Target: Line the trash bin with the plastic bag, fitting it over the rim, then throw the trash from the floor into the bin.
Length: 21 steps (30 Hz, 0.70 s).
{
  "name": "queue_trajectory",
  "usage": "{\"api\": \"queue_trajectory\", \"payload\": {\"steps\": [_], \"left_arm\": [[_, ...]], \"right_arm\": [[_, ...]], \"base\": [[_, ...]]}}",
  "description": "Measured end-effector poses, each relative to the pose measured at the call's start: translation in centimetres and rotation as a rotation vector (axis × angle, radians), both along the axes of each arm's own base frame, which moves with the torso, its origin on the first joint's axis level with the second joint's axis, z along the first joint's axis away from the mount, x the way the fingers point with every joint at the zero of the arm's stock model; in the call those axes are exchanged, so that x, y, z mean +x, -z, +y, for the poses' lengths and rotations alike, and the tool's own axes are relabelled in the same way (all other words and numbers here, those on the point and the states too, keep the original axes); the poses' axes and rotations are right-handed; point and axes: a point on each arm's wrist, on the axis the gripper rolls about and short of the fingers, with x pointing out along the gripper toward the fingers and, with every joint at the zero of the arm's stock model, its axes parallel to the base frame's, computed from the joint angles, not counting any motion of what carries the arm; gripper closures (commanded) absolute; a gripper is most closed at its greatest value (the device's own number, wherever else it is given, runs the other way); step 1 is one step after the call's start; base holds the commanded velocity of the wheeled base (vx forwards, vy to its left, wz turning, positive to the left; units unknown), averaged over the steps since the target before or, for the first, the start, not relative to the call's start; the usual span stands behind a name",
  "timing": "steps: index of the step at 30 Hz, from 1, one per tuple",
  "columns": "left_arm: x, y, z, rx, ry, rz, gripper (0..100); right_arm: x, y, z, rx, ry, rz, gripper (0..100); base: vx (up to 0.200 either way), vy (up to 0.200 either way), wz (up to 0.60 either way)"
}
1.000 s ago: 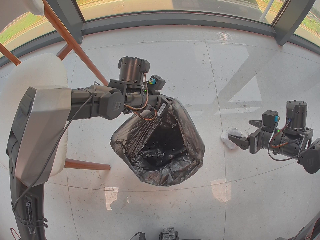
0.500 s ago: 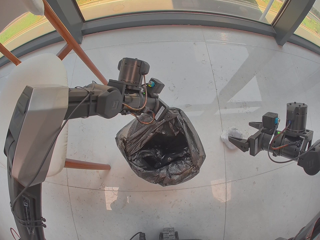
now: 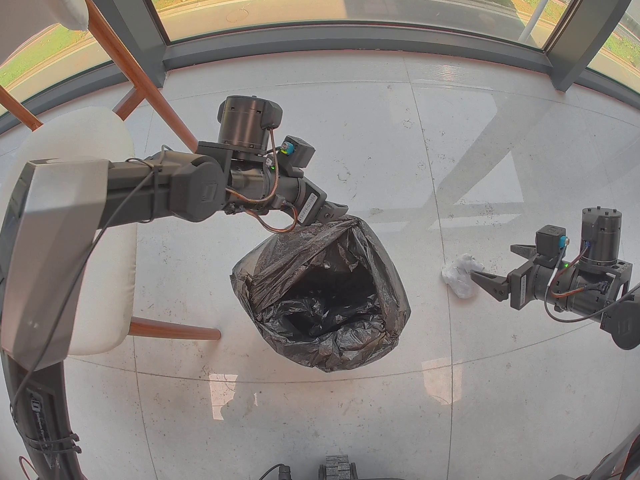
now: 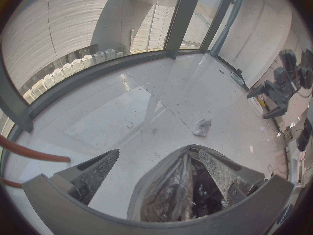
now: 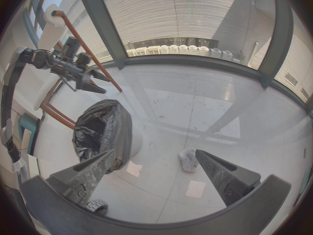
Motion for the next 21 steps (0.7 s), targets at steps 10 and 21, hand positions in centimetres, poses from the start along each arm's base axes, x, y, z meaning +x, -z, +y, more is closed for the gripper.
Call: {"api": "queue_trajectory", "payload": {"steps": [10, 21], "left_arm": [[-6.7, -1.3, 1.3, -0.054, -0.013, 0.173, 0], [-16.4, -0.9, 4.9, -0.078, 0.010, 0.275, 0]], "right_arm": [[0.2, 1.1, -3.3, 0.045, 0.143, 0.063, 0], [2.5, 3.6, -5.5, 0.102, 0.221, 0.161, 0]], "base": [[0.000, 0.000, 0.00], [0.000, 0.000, 0.00]]}}
